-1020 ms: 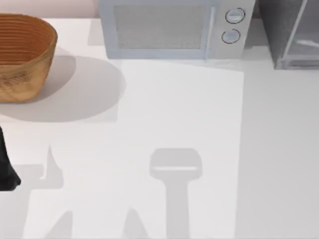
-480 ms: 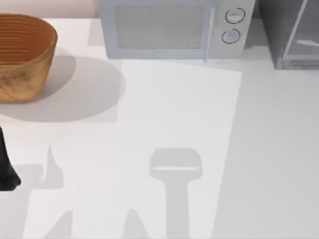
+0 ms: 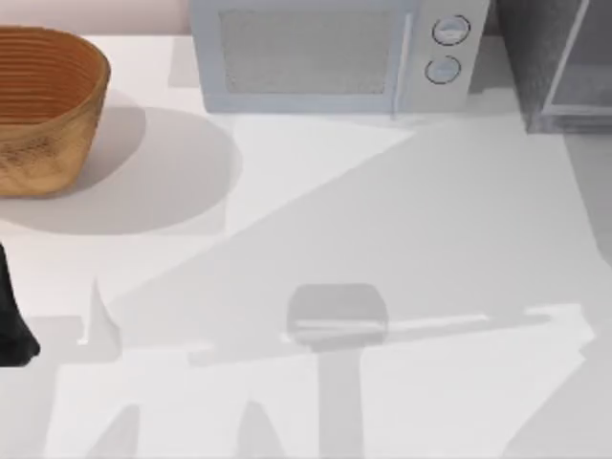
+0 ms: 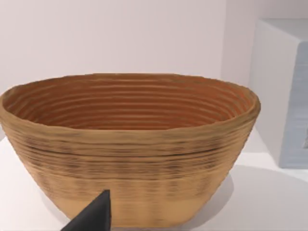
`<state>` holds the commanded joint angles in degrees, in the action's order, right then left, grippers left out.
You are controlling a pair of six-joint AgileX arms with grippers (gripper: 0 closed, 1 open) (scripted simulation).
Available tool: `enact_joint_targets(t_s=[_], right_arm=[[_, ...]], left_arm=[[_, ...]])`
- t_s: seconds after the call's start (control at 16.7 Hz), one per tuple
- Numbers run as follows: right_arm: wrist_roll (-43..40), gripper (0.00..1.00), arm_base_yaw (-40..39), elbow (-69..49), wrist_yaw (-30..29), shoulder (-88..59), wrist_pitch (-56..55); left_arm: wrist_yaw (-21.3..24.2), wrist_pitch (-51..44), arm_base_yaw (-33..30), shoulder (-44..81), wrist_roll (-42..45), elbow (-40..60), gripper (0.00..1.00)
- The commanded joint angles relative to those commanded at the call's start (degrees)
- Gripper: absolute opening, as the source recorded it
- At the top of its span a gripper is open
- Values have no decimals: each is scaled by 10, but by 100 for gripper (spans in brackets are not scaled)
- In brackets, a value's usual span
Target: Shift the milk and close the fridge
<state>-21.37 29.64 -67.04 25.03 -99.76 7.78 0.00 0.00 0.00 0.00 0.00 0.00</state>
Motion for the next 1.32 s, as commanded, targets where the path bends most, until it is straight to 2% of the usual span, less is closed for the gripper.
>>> enact_joint_targets(t_s=[0.66,1.08,1.32], right_arm=[[195,100,-269,91,-218,60,-102],[204,100,-273,97,-232,61,-108],[206,100,-276,41,-228,6,-92]], left_arm=[[0,0,0,0,0,0,100],[0,0,0,0,0,0,100],[0,0,0,0,0,0,100]])
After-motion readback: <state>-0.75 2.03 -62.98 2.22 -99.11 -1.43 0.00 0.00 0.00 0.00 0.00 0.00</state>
